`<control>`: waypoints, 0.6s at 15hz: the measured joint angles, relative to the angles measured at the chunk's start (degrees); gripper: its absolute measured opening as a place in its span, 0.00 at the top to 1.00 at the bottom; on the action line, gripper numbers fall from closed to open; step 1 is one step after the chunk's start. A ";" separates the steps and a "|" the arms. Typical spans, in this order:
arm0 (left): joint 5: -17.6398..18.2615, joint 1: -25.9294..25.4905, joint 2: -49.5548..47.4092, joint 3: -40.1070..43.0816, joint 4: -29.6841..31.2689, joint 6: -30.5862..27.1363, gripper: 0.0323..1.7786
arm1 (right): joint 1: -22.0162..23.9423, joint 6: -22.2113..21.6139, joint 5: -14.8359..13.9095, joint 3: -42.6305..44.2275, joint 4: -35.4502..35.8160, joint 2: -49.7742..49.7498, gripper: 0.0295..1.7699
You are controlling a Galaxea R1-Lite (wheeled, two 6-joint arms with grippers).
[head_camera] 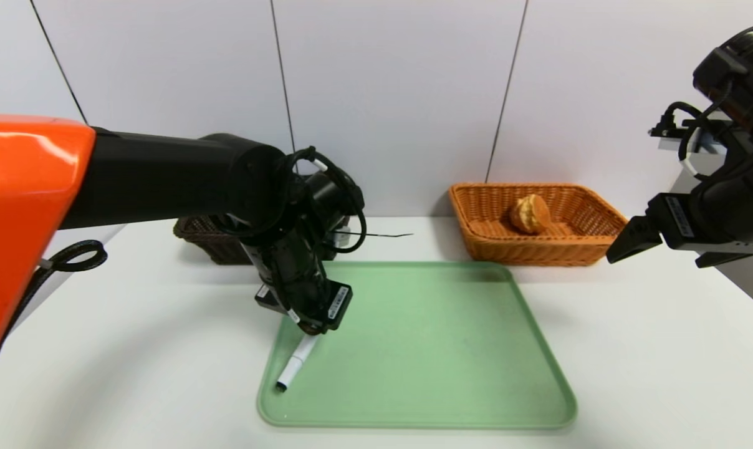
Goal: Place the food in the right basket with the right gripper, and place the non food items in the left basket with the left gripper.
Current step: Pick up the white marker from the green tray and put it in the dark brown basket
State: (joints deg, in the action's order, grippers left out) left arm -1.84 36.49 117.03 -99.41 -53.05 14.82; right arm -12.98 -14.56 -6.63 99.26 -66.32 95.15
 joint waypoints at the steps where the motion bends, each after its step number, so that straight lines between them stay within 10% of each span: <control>1: 0.24 0.89 -1.23 -0.09 -0.04 0.35 0.93 | -0.02 0.00 0.02 -0.09 -0.05 -0.22 0.04; 9: -2.29 4.33 -14.21 -2.97 7.44 3.69 0.93 | -0.10 -0.21 -0.78 0.13 0.06 -1.73 0.04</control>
State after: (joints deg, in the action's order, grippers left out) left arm -4.13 40.81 102.82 -102.39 -45.62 18.52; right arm -13.08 -14.76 -7.41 99.39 -66.26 93.42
